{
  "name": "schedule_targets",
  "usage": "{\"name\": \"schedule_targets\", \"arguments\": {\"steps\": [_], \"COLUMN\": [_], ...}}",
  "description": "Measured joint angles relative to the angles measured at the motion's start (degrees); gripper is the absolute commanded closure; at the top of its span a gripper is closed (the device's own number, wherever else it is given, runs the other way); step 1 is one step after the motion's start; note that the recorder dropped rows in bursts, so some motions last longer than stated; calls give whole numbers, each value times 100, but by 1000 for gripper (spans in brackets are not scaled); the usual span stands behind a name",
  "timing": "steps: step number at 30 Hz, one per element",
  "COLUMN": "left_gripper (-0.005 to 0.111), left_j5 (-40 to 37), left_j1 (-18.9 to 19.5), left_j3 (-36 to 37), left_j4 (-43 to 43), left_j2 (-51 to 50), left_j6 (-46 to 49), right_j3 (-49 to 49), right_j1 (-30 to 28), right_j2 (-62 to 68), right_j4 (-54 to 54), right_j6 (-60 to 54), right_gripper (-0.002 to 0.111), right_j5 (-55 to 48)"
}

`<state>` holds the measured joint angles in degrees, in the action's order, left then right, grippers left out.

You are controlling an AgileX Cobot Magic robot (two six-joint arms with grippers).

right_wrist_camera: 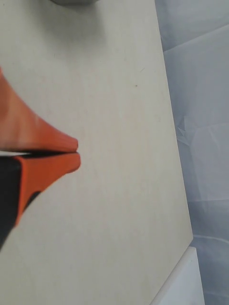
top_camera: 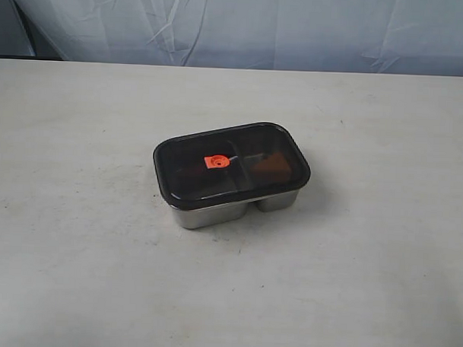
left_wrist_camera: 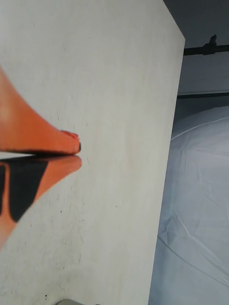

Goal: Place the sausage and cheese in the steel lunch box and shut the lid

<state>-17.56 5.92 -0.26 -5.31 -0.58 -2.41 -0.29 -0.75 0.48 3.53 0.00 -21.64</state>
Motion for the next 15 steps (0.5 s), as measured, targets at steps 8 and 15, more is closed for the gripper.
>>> {"name": "schedule_targets", "arguments": {"steps": [8, 15], "left_gripper": [107, 107], "left_j5": [13, 534], "left_j1": [0, 0], "left_j3": [0, 3], "left_j4": [-87, 152], "left_j2": [24, 24], "left_j6": [118, 118], "right_j3": [0, 0], "right_j1": [0, 0], "right_j2": [0, 0], "right_j4": [0, 0], "right_j6": [0, 0], "right_gripper": [109, 109], "right_j5": [0, 0]}}
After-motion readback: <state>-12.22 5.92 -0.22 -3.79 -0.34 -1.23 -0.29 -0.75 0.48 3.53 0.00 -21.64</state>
